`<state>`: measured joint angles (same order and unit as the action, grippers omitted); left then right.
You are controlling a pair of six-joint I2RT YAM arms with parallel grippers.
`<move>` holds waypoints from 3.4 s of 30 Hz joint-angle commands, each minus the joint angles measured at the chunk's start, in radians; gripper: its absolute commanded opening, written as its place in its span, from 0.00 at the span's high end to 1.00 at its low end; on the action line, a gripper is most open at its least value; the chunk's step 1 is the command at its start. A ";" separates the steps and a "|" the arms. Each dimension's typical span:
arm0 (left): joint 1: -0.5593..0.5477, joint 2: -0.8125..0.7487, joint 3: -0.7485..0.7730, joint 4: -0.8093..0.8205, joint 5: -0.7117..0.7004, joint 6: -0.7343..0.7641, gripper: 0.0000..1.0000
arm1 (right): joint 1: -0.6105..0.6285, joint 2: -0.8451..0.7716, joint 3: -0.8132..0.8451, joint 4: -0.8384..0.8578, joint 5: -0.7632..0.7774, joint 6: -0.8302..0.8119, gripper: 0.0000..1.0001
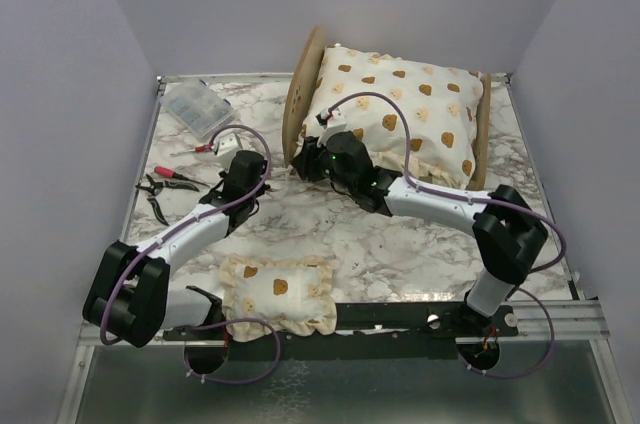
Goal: Set up the pet bed
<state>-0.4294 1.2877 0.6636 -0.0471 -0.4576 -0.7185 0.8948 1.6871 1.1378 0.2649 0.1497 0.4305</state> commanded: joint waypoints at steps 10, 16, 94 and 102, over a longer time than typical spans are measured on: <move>-0.002 -0.063 -0.090 0.255 0.244 0.185 1.00 | -0.002 0.213 0.129 -0.049 0.216 0.281 0.68; -0.002 -0.100 -0.107 0.252 0.239 0.208 1.00 | -0.002 0.253 0.104 0.068 0.326 0.284 0.69; 0.006 0.145 -0.055 0.521 0.694 1.320 0.96 | -0.182 0.208 -0.035 0.402 -0.440 -0.098 0.99; 0.006 0.185 -0.037 0.565 0.715 1.327 0.94 | -0.182 0.241 0.041 0.303 -0.493 -0.067 0.97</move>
<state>-0.4290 1.4479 0.6155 0.4591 0.2203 0.5785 0.7177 1.8893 1.1229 0.6506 -0.2810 0.3504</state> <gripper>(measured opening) 0.059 0.020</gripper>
